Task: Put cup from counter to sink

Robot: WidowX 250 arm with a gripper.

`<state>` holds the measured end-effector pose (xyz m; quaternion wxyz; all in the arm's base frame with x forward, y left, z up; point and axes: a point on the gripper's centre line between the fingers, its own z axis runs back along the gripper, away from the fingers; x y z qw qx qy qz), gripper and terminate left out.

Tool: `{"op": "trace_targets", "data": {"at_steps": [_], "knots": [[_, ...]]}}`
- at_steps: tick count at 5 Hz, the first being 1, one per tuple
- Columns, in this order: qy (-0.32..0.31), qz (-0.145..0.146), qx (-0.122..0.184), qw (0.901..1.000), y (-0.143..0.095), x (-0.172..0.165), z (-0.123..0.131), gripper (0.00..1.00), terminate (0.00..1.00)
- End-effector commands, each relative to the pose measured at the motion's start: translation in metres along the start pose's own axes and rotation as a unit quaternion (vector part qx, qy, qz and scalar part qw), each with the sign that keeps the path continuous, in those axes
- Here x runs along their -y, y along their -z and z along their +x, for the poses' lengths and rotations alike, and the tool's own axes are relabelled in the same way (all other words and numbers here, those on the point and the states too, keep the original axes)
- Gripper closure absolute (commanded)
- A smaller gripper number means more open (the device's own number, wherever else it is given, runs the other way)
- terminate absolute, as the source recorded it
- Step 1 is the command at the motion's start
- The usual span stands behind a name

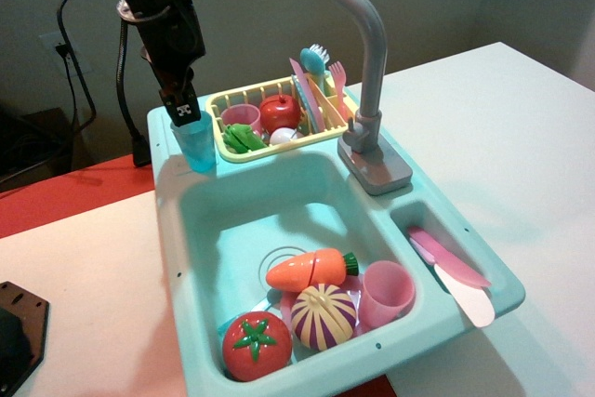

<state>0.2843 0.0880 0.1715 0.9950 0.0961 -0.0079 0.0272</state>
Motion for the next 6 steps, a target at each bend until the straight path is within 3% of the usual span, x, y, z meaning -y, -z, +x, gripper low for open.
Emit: {"op": "trace_targets", "data": {"at_steps": [1,5,6], "knots": [[-0.004,0.007,0.007,0.9999,0.011,0.002,-0.005,1.0,0.0],[0.0,0.0,0.028,0.9996,0.009,0.005,-0.006,1.0,0.0],[0.03,-0.016,0.061,0.9976,-0.01,0.03,0.021,1.0,0.0]]}}
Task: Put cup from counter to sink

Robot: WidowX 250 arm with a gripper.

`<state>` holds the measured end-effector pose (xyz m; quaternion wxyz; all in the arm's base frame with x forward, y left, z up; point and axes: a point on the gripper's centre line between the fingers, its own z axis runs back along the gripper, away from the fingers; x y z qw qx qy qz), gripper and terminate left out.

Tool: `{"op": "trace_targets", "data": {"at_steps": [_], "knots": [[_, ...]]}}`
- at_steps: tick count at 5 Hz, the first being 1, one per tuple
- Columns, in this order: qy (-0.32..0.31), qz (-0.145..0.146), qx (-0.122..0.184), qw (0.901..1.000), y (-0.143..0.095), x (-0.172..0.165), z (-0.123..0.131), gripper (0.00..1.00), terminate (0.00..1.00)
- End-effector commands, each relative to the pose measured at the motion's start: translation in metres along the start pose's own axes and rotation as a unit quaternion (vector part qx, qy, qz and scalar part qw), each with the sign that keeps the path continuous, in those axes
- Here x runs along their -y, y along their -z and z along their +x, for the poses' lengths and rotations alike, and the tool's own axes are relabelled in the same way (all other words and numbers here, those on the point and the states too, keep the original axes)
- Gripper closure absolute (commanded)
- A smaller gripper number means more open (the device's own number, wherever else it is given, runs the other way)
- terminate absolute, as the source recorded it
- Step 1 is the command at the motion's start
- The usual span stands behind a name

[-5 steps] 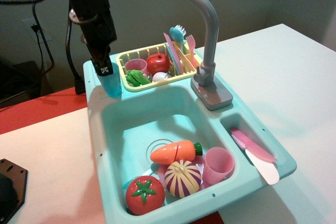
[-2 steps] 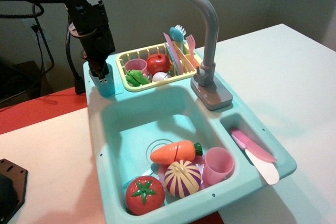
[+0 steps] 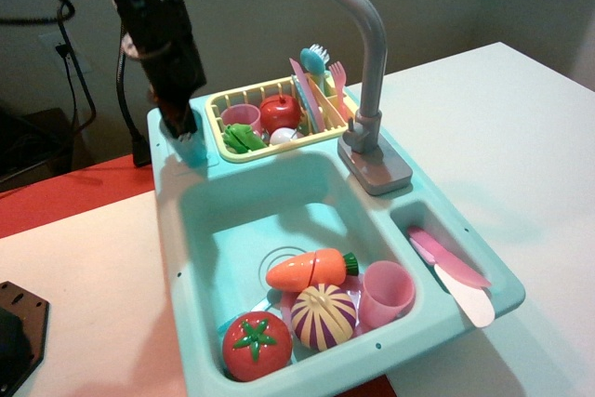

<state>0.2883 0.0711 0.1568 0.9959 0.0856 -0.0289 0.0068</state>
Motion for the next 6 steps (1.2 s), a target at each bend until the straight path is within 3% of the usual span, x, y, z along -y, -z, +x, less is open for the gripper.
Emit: {"op": "trace_targets", "data": {"at_steps": [1,2,3,6], "knots": [[0.045,-0.009,0.075,0.9961,-0.042,0.036,0.048,1.0,0.0],[0.055,-0.021,0.087,0.9945,-0.044,0.053,0.06,1.0,0.0],[0.069,-0.046,0.075,0.9938,-0.029,0.078,0.06,1.0,0.0],[0.069,-0.019,0.019,0.9973,0.051,0.096,0.03,1.0,0.0]]}}
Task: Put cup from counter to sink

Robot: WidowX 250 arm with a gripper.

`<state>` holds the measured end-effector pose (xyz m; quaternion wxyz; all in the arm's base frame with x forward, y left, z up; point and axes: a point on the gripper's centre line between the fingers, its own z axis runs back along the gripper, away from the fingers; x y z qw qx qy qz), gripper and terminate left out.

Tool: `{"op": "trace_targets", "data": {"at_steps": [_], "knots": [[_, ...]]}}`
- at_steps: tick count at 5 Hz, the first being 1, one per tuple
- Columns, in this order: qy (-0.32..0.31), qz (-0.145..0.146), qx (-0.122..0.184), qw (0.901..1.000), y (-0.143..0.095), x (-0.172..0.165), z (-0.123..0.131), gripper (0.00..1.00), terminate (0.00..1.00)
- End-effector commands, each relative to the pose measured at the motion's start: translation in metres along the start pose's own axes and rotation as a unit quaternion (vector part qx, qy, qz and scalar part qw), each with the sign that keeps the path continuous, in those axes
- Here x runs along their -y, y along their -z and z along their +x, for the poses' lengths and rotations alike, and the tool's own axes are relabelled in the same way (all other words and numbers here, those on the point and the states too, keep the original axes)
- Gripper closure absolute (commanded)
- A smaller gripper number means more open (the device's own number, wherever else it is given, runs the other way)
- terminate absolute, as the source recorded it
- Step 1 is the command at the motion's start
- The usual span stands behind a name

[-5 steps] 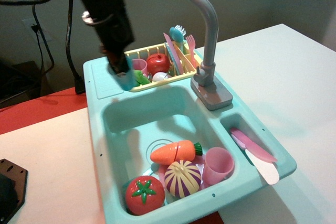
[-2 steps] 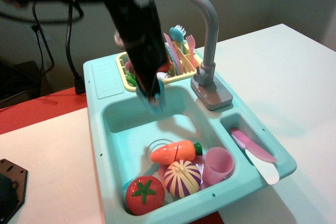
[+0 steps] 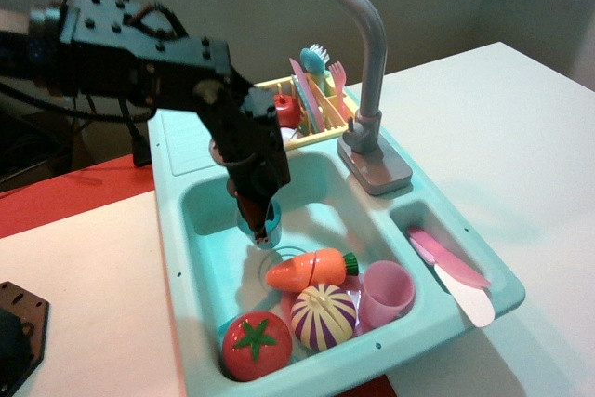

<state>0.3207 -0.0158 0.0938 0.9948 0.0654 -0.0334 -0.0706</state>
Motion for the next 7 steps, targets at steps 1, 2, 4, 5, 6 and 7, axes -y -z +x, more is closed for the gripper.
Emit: {"op": "trace_targets", "data": {"at_steps": [1,2,4,5,6,7], "knots": [[-0.008,0.001,-0.008,0.9999,0.012,-0.003,-0.003,1.0,0.0],[-0.036,0.021,0.005,0.9991,-0.008,-0.011,-0.007,0.0,0.0],[-0.031,0.036,0.019,0.9987,-0.048,-0.032,-0.015,0.0,0.0],[-0.033,0.041,0.037,0.9979,-0.078,-0.05,-0.019,0.0,0.0],[-0.054,0.046,0.048,0.9964,-0.102,-0.075,-0.027,0.0,0.0],[-0.087,0.053,0.039,0.994,-0.11,-0.107,-0.045,0.0,1.0]]}}
